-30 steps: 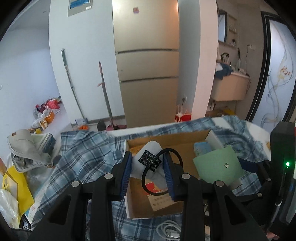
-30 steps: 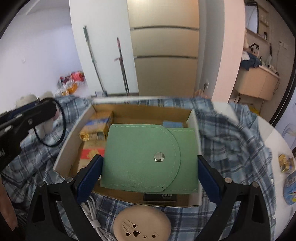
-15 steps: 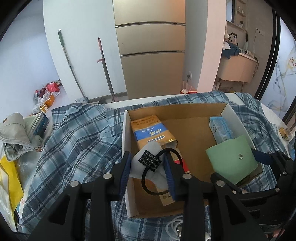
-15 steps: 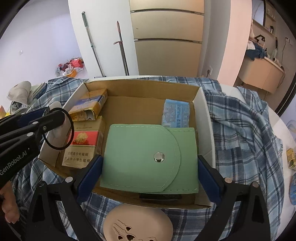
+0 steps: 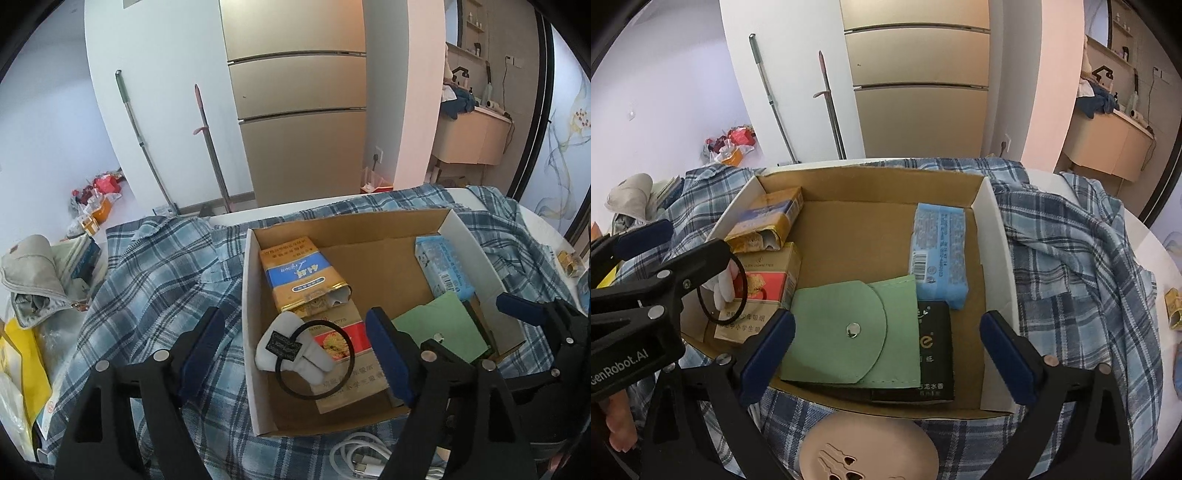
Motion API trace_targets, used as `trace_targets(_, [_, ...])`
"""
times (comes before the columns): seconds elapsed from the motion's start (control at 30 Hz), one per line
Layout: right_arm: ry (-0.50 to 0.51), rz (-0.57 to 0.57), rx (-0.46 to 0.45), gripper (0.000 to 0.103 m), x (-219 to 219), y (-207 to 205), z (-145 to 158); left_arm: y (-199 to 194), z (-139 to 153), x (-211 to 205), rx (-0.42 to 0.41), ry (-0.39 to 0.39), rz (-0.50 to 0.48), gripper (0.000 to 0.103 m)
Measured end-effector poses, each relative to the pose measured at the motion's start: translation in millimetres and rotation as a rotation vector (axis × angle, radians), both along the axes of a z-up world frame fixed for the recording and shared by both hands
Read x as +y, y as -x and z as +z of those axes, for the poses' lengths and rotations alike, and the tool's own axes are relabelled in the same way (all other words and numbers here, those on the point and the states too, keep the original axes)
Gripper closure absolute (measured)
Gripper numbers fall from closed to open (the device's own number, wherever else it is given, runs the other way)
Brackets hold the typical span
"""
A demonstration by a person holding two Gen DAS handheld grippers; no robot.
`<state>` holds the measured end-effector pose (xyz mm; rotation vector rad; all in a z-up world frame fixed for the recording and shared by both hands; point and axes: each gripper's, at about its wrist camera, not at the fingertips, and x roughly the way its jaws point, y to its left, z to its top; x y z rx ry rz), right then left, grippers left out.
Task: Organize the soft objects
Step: 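Open both grippers to drop the charger and green pouch into the box, then raise both open grippers up and back from the box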
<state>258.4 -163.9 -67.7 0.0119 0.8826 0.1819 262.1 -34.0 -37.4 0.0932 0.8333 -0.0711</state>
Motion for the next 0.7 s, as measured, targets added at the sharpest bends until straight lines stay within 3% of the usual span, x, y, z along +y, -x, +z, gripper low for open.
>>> trace_targets(0.4, [0.026, -0.040, -0.086, 0.003, -7.1, 18.4, 23.2, 14.3, 27.2, 3.1, -0.053, 0.015, 0.014, 0.022])
trace_targets(0.7, [0.043, -0.038, -0.209, 0.003, -19.3, 66.7, 75.7, 69.2, 87.7, 9.3, -0.222, 0.029, 0.044, 0.022])
